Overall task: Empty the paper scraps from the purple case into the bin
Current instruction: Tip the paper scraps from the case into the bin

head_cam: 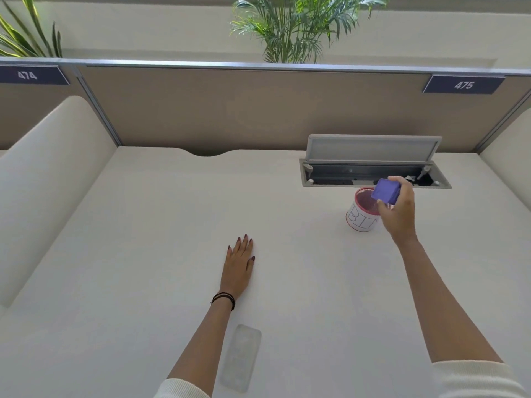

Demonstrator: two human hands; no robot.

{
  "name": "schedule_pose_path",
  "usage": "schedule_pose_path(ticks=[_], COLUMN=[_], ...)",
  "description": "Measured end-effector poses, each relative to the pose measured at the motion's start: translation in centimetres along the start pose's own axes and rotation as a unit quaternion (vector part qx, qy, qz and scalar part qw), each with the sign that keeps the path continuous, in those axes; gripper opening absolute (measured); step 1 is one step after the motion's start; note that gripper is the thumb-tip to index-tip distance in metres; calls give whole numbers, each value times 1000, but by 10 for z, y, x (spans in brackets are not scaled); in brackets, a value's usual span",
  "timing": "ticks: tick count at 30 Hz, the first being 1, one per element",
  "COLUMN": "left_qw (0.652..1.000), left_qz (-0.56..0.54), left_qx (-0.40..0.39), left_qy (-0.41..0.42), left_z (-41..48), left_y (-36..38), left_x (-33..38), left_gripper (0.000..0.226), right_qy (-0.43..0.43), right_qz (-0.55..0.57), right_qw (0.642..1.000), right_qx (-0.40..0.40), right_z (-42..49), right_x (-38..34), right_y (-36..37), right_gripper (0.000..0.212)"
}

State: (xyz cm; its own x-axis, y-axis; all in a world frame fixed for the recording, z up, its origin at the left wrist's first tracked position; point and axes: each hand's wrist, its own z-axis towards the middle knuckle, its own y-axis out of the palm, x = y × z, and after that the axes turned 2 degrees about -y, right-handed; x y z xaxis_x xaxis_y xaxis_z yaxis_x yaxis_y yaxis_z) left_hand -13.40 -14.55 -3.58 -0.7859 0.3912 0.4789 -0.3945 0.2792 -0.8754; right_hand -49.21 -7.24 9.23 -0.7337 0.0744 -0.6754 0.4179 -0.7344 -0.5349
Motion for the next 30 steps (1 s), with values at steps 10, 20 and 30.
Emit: schedule_pose_path(ticks=[10,20,30], left_qw=[1000,1000,995], left_qz=[0,-14,-7], left_qx=[2,-22,-89], left_qy=[0,-13,53], left_z=[2,3,-24], left_y=[3,0,0], left_x=[-2,0,11], left_gripper=[80,51,50], right_qy=[59,143,158], right_qz=[84,264,382], right_qw=[994,952,910], right_qx=[37,60,-13], right_z=[-4,-13,-63], right_x=[-3,-23,-78], right_y=[-6,2,37], right_gripper=[55,53,44])
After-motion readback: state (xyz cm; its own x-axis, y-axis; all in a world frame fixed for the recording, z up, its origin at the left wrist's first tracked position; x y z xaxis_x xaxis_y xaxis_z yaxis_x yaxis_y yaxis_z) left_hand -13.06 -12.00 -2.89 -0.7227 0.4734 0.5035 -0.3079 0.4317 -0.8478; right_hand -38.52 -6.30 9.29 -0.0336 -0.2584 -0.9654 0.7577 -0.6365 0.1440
